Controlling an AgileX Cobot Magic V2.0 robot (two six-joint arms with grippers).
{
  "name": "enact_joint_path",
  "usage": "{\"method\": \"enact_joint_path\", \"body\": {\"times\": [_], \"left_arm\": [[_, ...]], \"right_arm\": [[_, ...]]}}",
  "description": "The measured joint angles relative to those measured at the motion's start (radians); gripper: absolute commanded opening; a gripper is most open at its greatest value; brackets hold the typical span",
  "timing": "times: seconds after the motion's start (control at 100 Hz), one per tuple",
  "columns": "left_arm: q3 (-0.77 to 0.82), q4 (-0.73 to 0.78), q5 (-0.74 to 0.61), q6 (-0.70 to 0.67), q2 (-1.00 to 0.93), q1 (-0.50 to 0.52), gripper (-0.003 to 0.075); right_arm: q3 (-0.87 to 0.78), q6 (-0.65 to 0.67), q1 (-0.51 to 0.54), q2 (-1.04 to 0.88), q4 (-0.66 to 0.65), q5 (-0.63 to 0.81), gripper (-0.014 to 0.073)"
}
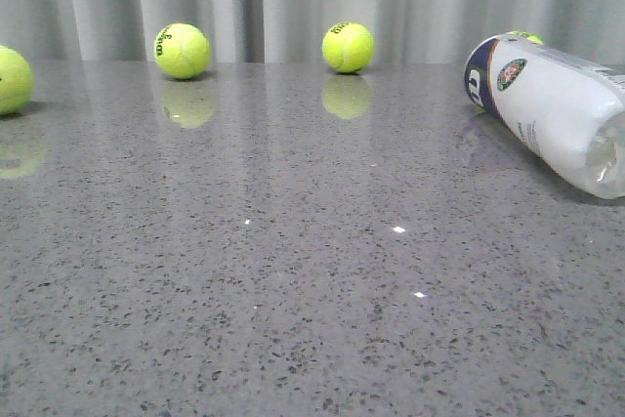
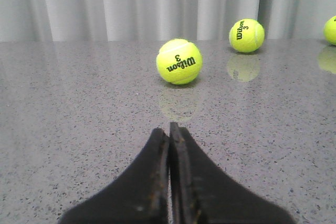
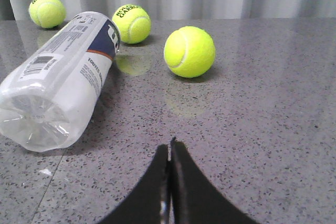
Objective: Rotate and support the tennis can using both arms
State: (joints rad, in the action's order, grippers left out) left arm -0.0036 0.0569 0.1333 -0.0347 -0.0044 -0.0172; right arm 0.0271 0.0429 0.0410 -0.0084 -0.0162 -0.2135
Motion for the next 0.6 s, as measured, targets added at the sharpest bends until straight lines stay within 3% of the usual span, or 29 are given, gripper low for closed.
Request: {"method": "enact_joint_path", "body": {"times": [0.26, 0.49, 0.54, 0.6], "left_arm": [[0.000, 0.000, 0.000, 0.000, 0.000, 0.000, -0.0020], [0.000, 0.000, 0.000, 0.000, 0.000, 0.000, -0.0020], [0.000, 0.000, 0.000, 0.000, 0.000, 0.000, -0.0020], [0.000, 0.000, 0.000, 0.000, 0.000, 0.000, -0.0020]], "right_arm": [[0.255, 0.000, 0.000, 0.167, 0.000, -0.319, -0.0066], [0.431, 0.000, 0.000, 0.377, 0.002, -0.434, -0.0058], [0.455, -0.002, 0.000, 0.420, 0.007, -0.454, -0.0018], [0.481, -0.002, 0.000, 0.469, 0.016, -0.473, 0.0106]]}}
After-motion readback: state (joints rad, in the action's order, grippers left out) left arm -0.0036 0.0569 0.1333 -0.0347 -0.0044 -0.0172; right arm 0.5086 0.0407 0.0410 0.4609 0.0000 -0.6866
